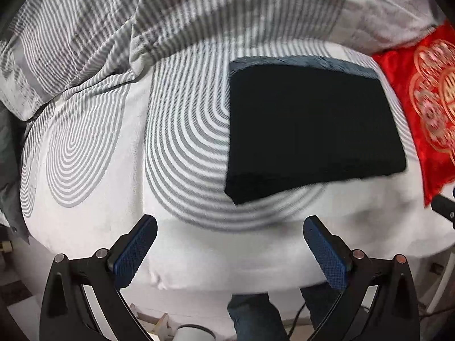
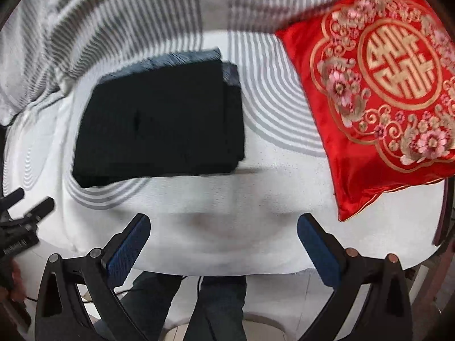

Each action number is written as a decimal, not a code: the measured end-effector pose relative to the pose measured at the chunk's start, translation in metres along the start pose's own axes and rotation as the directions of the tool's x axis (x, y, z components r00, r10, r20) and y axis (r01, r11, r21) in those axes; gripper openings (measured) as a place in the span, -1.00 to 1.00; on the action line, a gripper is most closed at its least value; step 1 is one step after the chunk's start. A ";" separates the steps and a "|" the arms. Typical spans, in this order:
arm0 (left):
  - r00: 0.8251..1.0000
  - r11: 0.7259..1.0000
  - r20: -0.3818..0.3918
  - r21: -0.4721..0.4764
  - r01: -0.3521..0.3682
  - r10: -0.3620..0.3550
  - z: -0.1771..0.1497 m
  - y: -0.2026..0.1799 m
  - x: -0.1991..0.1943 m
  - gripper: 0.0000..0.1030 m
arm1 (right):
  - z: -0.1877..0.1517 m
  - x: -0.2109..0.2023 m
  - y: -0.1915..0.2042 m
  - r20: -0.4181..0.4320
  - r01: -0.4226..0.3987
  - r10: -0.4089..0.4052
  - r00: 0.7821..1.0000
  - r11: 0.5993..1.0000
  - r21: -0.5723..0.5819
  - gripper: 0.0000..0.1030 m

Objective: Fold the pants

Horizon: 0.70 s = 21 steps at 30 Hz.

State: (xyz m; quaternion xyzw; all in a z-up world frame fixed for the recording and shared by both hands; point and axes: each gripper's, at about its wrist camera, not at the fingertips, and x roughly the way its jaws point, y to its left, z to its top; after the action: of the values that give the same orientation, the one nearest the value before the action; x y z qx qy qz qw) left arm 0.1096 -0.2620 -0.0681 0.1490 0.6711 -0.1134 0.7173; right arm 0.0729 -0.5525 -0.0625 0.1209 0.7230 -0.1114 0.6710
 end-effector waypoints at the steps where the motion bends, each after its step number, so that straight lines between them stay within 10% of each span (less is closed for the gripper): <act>1: 1.000 1.000 0.004 -0.010 -0.007 0.007 0.005 0.001 0.005 1.00 | 0.005 0.005 -0.001 -0.001 0.004 -0.004 1.000 1.000 0.001 1.00; 21: 0.991 0.998 0.129 0.060 0.009 -0.017 0.051 -0.041 0.086 1.00 | 0.037 0.092 -0.001 0.059 0.025 -0.019 0.998 0.994 -0.104 1.00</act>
State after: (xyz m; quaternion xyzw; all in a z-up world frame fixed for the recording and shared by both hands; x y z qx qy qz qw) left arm 0.1480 -0.3157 -0.1534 0.1580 0.6204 -0.1473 0.7540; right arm 0.1011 -0.5629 -0.1566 0.0741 0.7095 -0.0842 0.6957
